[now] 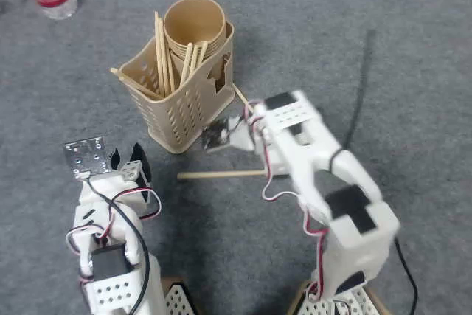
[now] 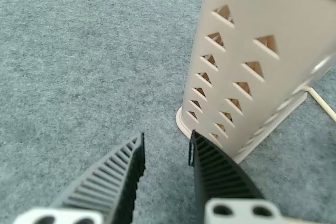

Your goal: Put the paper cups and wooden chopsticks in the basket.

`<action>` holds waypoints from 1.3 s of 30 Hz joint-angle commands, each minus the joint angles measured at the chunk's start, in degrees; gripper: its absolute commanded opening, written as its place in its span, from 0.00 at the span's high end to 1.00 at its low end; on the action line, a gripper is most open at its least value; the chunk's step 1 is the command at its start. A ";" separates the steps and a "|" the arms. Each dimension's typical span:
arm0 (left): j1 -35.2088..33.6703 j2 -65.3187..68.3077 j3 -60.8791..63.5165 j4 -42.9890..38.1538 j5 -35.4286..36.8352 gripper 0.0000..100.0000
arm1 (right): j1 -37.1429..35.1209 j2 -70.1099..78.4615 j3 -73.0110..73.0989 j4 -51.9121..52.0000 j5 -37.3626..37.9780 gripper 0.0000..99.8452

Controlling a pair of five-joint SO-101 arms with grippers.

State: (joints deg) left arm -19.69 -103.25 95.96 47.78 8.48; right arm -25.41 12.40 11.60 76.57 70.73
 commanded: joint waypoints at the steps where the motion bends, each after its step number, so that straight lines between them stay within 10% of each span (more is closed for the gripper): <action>1: 0.26 -0.97 -0.57 -1.32 -0.53 0.87 | 3.82 -11.91 -3.96 7.60 0.88 0.99; 18: 0.18 -0.97 -0.57 -1.14 -0.53 0.87 | 22.64 -9.63 -0.62 -8.75 -4.84 0.99; 39: 0.18 -0.97 -0.57 -1.32 -0.53 0.87 | 9.54 20.53 -25.14 -8.66 -20.04 0.99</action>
State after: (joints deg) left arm -19.69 -103.25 95.96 47.78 8.48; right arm -12.75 32.97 -8.62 64.44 51.91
